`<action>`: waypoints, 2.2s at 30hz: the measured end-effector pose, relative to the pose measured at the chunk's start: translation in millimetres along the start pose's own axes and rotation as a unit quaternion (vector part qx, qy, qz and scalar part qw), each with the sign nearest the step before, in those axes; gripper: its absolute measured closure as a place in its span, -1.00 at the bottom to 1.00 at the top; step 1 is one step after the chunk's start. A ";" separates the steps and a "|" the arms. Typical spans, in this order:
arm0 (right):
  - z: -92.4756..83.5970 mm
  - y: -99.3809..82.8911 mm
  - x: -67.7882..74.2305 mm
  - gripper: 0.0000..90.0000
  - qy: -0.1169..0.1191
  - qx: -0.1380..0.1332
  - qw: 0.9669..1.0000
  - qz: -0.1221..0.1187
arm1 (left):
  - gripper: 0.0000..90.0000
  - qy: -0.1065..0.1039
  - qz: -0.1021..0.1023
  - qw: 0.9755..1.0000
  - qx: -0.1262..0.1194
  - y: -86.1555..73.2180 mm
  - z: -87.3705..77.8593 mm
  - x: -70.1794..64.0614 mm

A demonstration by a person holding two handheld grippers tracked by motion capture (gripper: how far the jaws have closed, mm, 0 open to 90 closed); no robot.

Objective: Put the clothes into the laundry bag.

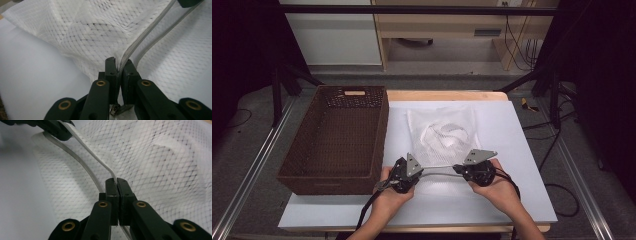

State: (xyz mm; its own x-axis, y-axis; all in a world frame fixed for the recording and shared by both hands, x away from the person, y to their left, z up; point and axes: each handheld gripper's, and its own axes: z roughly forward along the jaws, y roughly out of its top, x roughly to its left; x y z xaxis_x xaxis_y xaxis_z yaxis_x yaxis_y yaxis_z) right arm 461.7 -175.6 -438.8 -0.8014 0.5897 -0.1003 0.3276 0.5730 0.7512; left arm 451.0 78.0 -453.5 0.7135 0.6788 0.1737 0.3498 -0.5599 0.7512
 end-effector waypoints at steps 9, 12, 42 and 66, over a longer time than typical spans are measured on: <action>14.9 -8.8 1.5 0.98 0.001 0.007 1.000 -0.005 | 0.87 0.004 -0.004 1.000 0.009 -10.1 7.4 4.1; 19.0 -9.8 4.0 0.97 -0.001 0.015 1.000 -0.008 | 0.79 -0.001 -0.010 1.000 0.003 -11.0 5.3 4.9; 11.3 -26.1 13.2 -0.52 -0.011 0.001 0.999 -0.035 | -0.02 -0.040 -0.050 0.996 -0.058 -9.3 -18.2 -8.1; -14.1 -23.1 -10.7 -0.84 -0.065 -0.063 0.995 0.040 | -0.74 -0.048 -0.116 0.988 -0.089 -1.6 -28.7 3.4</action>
State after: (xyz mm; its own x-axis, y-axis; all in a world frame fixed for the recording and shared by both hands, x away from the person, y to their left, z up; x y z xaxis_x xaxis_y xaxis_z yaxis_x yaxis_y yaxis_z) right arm 455.7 -203.2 -445.8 -0.7008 0.7040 -0.1153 0.3157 0.4511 0.8348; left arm 435.4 94.8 -435.9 0.6838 0.7261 -0.0718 0.4044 -0.2952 0.8656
